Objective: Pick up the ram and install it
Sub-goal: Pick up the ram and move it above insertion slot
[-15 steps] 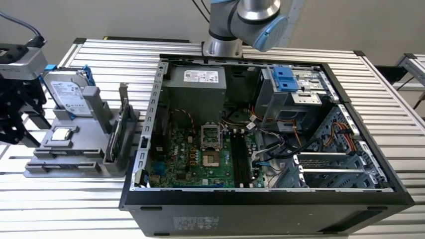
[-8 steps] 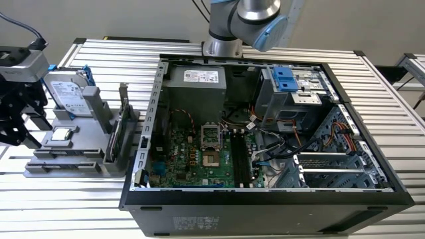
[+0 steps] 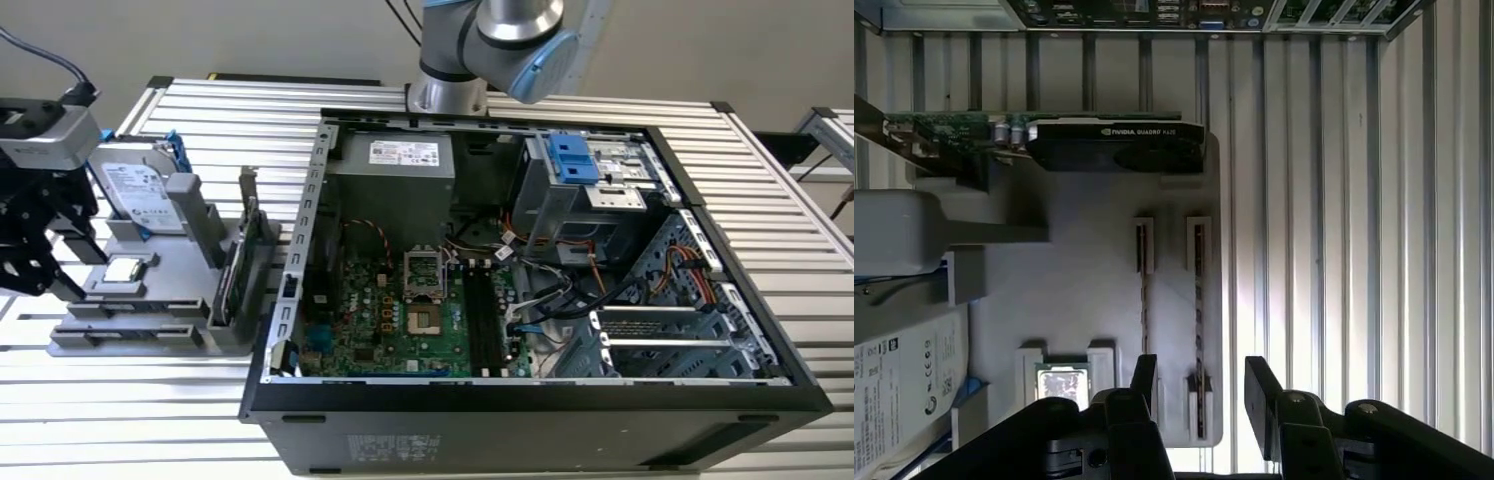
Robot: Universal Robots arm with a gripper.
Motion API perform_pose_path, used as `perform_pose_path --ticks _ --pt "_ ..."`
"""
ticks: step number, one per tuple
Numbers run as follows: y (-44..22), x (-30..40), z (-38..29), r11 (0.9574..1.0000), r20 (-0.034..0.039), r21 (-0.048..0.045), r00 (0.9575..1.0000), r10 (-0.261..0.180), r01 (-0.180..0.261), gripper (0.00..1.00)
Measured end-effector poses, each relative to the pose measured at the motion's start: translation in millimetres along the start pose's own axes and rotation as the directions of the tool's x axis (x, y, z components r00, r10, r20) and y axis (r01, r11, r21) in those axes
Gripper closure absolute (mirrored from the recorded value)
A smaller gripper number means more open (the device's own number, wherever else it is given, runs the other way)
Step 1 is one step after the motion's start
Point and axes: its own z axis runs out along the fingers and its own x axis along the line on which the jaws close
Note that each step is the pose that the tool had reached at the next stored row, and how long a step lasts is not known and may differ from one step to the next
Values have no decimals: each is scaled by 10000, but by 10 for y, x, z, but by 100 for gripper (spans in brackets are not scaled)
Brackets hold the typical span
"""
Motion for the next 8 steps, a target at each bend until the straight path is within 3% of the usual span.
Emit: perform_pose_path --ticks 8 --pt "0 1 41 10000 0 0 10000 -5 5 0"
